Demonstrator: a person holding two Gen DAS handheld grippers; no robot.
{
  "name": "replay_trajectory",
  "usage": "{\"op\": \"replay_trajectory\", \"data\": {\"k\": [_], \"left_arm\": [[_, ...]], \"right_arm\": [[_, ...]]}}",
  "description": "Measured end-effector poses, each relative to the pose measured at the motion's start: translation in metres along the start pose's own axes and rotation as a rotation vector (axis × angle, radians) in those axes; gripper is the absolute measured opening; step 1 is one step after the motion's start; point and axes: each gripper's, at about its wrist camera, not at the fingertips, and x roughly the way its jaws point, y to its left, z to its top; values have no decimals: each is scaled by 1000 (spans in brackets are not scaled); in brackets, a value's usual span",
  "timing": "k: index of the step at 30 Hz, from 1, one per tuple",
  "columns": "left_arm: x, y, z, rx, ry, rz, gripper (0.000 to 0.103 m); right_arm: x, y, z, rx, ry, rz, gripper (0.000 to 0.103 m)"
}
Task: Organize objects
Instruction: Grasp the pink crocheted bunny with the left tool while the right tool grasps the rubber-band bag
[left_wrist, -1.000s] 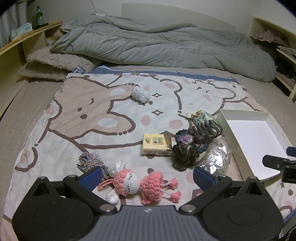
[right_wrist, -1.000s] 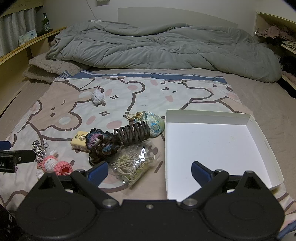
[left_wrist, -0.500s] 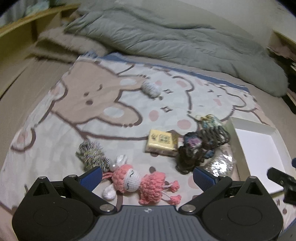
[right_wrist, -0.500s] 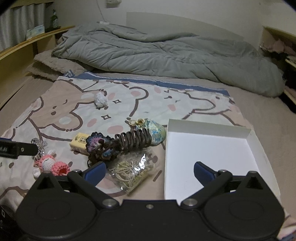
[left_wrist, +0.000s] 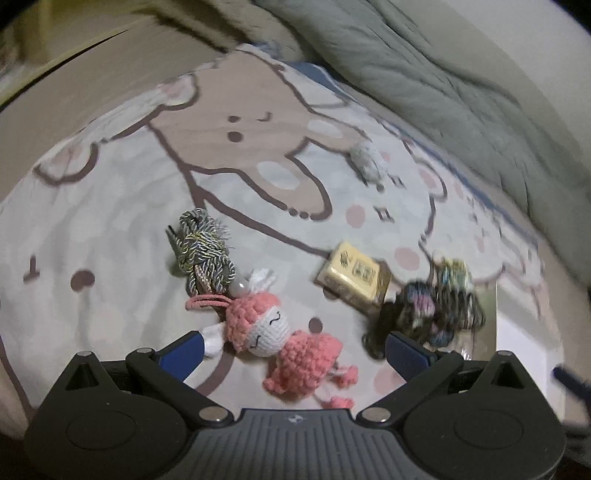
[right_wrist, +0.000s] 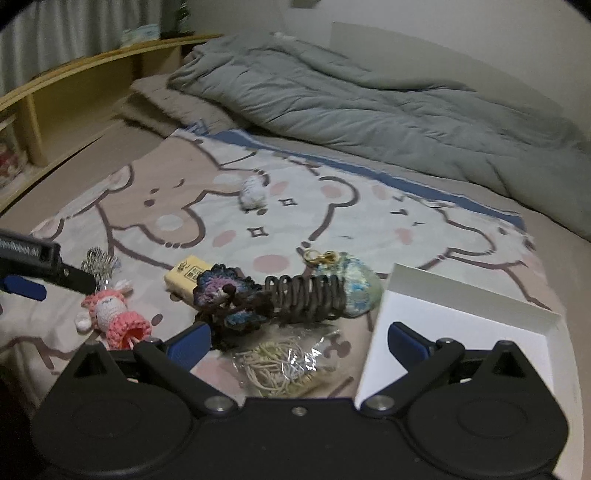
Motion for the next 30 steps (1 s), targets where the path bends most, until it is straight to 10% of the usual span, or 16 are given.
{"op": "replay_trajectory", "data": {"k": [16,30], "left_arm": [[44,27,-1,-357,82,-96,103],[88,31,0,-470,194,2,94]], "right_arm": [[72,2,-2,-261,106,164,103],[101,13,-15,-483,215,282,103]]}}
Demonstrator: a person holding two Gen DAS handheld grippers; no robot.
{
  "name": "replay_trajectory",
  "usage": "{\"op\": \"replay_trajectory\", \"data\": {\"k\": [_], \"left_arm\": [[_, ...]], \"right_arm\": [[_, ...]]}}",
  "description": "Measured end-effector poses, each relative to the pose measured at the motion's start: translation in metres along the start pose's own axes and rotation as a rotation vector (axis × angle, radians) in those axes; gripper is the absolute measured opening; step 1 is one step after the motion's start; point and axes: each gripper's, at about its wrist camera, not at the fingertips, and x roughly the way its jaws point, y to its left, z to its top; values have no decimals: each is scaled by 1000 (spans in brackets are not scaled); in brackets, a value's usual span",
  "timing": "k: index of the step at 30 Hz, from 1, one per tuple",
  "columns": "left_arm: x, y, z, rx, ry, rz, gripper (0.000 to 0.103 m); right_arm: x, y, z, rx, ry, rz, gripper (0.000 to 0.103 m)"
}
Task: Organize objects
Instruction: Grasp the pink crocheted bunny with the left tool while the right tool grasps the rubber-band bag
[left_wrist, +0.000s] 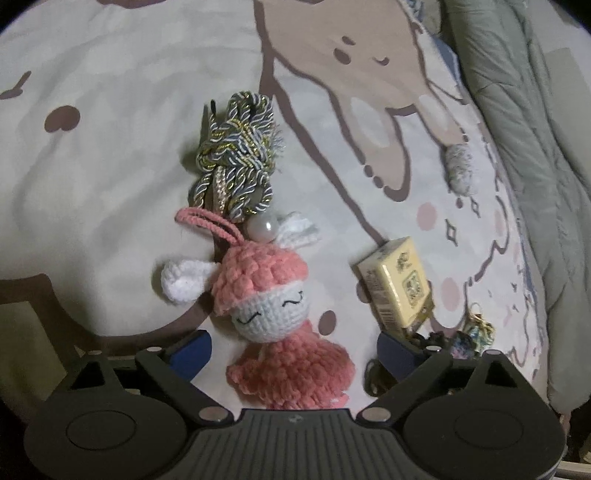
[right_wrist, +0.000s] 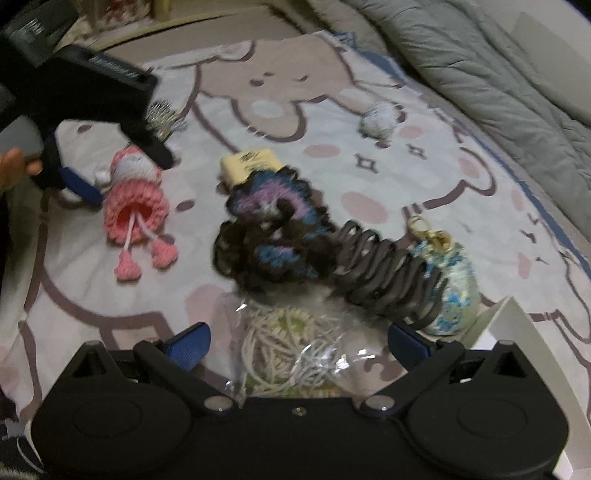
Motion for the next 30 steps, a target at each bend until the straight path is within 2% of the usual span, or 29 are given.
{"op": "replay_trajectory", "data": {"k": [6,9,10,11,13,14,16,18,22,30], "left_arm": [[12,-1,5,-2,0,38,90],[15,-9,5,67,4,68,81],[14,-10,5,83,0,66,75],[14,-10,6,94,-1,69,70],[14,-9,6,101,-1,76,64],[14,-9,6,109,-3,79,56],[13,-9,7,128,-4,77,47],[12,-9,6,147,-5,54,42],[6,-13,2,212,3,-2,42],[-21,-34,-13,409,-45,-61,42]], "right_arm": [[16,8,-2,-41,40,-39,103],[23,5,-3,-17,65,-61,103],[24,3,-4,-1,72,-65,102],[24,0,-4,17,79,-70,100],[23,-6,-6,77,88,-61,85],[22,-8,-7,108,89,-46,82],[19,-9,-7,142,81,-37,80],[16,-9,-7,158,72,-34,75],[7,-12,-5,233,49,-9,72],[-25,-15,-3,367,-20,-28,72]]}}
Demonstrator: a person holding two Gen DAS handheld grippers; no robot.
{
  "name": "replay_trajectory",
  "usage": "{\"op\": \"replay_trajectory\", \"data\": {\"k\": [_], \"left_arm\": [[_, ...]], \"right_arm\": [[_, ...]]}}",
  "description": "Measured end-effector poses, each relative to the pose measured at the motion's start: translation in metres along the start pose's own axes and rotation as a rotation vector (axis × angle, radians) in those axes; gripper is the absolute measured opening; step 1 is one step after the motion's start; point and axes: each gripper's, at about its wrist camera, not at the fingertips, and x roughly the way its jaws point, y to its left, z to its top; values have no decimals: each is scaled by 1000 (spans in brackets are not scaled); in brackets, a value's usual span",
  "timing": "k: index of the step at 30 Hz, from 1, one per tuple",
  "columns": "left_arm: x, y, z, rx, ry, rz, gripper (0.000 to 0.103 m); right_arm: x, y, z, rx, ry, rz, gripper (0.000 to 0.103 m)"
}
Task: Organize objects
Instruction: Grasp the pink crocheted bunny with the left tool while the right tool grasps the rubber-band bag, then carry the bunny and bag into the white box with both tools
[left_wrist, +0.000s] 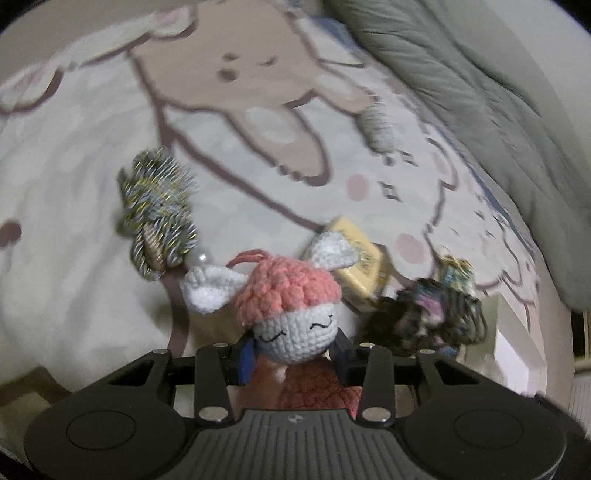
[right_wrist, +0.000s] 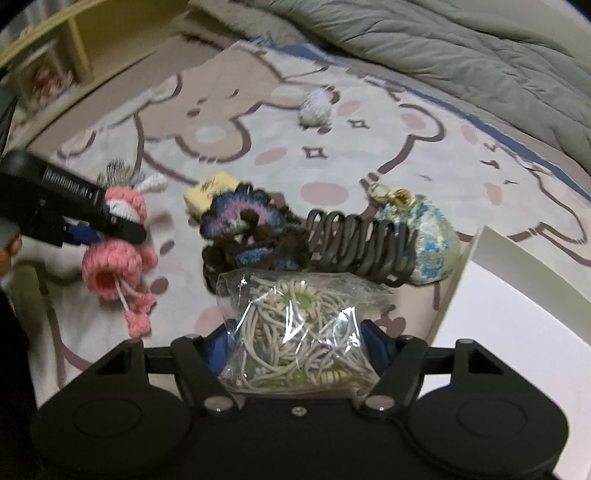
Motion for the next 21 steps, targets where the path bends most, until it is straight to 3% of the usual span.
{"op": "replay_trajectory", "data": {"k": [21], "left_arm": [[-85,-61,-8,434,-223,-53,42]], "right_arm": [[-83,11,19,206,-159,-133,72]]}}
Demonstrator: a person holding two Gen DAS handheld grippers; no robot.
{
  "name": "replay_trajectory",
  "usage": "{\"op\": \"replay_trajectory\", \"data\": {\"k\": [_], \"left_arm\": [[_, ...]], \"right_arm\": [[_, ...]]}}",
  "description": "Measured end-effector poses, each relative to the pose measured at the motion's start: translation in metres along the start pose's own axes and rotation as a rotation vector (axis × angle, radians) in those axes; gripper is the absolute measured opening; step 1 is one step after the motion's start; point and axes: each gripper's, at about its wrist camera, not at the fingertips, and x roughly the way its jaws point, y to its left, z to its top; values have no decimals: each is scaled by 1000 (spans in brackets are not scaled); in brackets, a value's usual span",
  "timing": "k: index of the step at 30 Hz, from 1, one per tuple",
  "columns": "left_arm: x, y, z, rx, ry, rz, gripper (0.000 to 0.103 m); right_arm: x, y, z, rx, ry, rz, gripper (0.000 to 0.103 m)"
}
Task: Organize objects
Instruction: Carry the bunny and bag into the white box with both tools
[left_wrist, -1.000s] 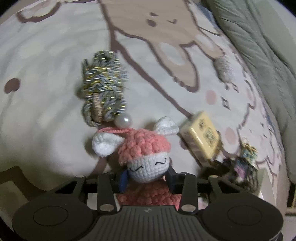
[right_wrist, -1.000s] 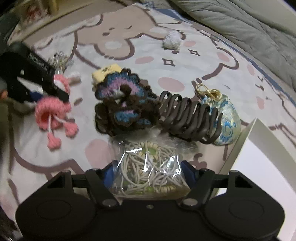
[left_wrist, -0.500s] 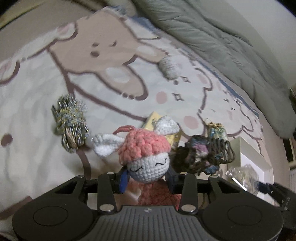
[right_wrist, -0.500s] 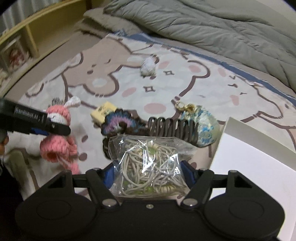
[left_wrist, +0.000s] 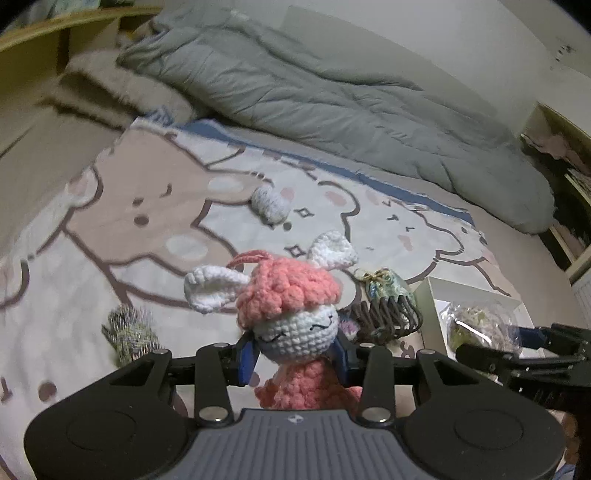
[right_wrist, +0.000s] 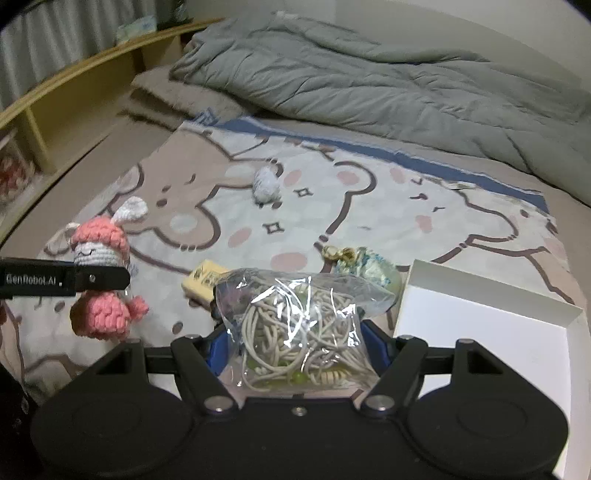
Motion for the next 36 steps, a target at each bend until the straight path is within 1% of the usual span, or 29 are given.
{"op": "replay_trajectory", "data": {"k": [9,16,23,29,36], "left_arm": [[-8,-22,14,126,-30,-8,42],[-6,-40,28,162,-35,-33,42],[-11,-74,58,198,-90,-72,42],[-4,-112,86,222,-103,-142,42],[24,-161,102,217,-70,-289,42]], "right_arm": [[-19,-16,5,110,-65,-30,72],[-32,-31,11,164,-113,-42,72],[-49,-52,26,191,-179,-87,72],[-61,-79,39,229,-235,-145,72],[-56,-122,46,290,-249,-222,73]]}}
